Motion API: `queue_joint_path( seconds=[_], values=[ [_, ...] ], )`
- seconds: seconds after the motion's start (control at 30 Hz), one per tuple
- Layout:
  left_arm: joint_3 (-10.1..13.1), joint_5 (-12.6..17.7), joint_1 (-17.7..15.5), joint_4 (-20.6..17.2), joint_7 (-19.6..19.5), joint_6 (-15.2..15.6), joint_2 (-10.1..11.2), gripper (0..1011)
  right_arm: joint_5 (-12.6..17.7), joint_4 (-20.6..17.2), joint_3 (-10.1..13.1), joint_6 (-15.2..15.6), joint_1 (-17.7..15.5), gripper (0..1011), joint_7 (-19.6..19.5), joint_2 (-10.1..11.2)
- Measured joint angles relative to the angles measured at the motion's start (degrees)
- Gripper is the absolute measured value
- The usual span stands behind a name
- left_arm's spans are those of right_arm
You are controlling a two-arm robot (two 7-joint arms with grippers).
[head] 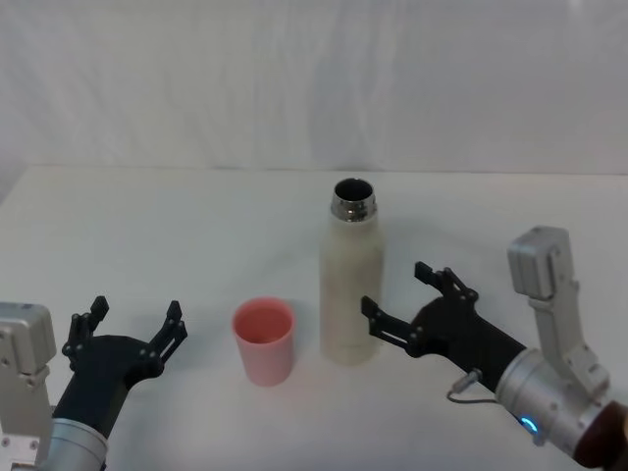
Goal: Grasp the thermos with one hand and pour water into the cup lid.
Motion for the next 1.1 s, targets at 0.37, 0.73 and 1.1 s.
queue_joint_path(
  seconds=[0.37,0.73,1.1],
  values=[
    [0.0,0.0,0.0,0.0,0.0,0.0,0.0,1001,1.2,-1.9,1.7,-2.7,-5.0,1000,-0.4,1.8],
    [0.0,0.0,0.0,0.0,0.0,0.0,0.0,1001,1.2,-0.7,0.7,-4.5,-6.3,1000,0.2,1.1],
    [0.0,0.0,0.0,0.0,0.0,0.0,0.0,1001,0.9,-0.2,-0.2,-4.8,-6.4,1000,0.7,0.7]
  ],
)
